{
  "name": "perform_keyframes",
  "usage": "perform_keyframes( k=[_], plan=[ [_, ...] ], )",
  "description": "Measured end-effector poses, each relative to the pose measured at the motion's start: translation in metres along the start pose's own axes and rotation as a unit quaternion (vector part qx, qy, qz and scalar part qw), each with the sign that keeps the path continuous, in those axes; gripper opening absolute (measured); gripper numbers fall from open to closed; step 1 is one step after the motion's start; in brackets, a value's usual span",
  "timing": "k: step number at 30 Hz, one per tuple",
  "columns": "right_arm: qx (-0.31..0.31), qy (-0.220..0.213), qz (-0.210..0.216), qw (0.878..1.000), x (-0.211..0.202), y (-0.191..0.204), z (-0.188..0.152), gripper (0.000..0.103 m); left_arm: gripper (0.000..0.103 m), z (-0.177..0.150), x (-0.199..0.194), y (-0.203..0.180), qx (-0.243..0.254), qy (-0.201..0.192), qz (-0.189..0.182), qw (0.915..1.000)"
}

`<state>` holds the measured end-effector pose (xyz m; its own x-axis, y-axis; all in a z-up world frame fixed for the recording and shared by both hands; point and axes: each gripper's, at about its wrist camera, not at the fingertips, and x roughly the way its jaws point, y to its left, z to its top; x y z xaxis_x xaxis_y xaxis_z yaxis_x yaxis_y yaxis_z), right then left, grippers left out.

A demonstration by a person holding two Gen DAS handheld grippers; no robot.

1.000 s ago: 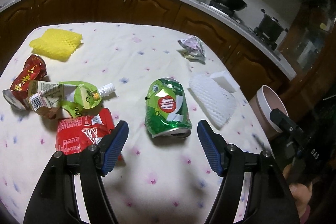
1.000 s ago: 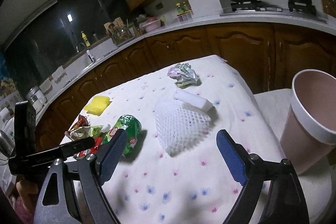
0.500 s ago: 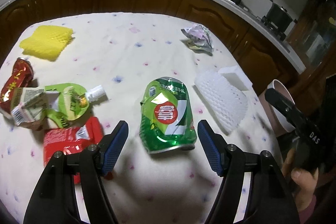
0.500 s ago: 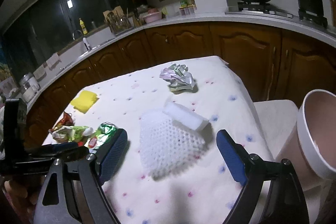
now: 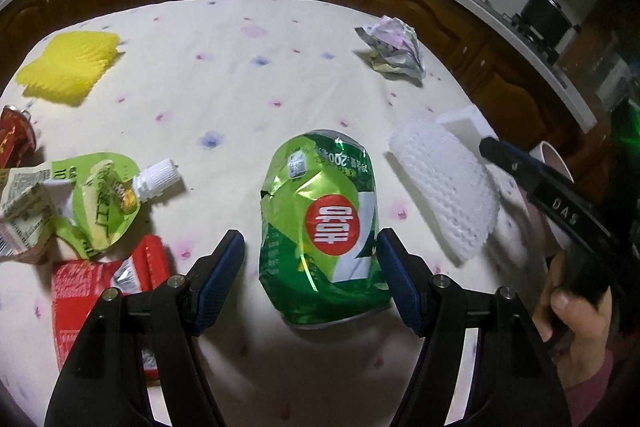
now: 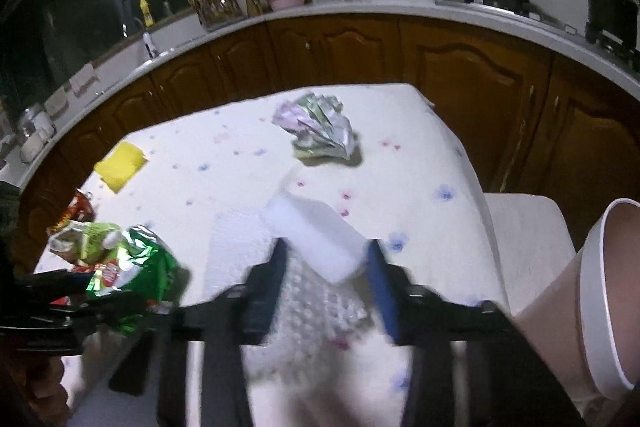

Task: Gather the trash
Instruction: 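Grasp the crushed green can with the left tool while the right tool grasps another white foam block, then carry the green can and foam block toward the pink bin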

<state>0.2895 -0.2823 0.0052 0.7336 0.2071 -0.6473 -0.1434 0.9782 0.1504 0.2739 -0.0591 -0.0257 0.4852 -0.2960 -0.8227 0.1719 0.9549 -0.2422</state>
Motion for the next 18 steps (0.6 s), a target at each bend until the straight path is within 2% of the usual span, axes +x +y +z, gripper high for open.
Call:
perform_keyframes(
  k=[2, 7, 10, 18],
  plan=[
    [-0.001, -0.01, -0.001, 1.0, -0.003, 0.0, 0.0, 0.026, 0.055, 0.0, 0.001, -0.001, 0.001, 0.0, -0.013, 0.9999],
    [0.015, -0.04, -0.002, 0.999, -0.026, -0.005, 0.0, 0.025, 0.052, 0.001, -0.004, 0.0, -0.005, -0.011, -0.03, 0.9995],
    [0.041, -0.059, 0.013, 0.997, -0.046, -0.012, -0.001, 0.025, 0.052, 0.003, -0.013, -0.002, -0.007, -0.023, -0.038, 0.999],
    [0.091, -0.082, 0.033, 0.992, -0.088, -0.023, -0.021, 0.025, 0.052, 0.007, -0.037, -0.028, 0.013, -0.053, -0.059, 0.9968]
  ],
)
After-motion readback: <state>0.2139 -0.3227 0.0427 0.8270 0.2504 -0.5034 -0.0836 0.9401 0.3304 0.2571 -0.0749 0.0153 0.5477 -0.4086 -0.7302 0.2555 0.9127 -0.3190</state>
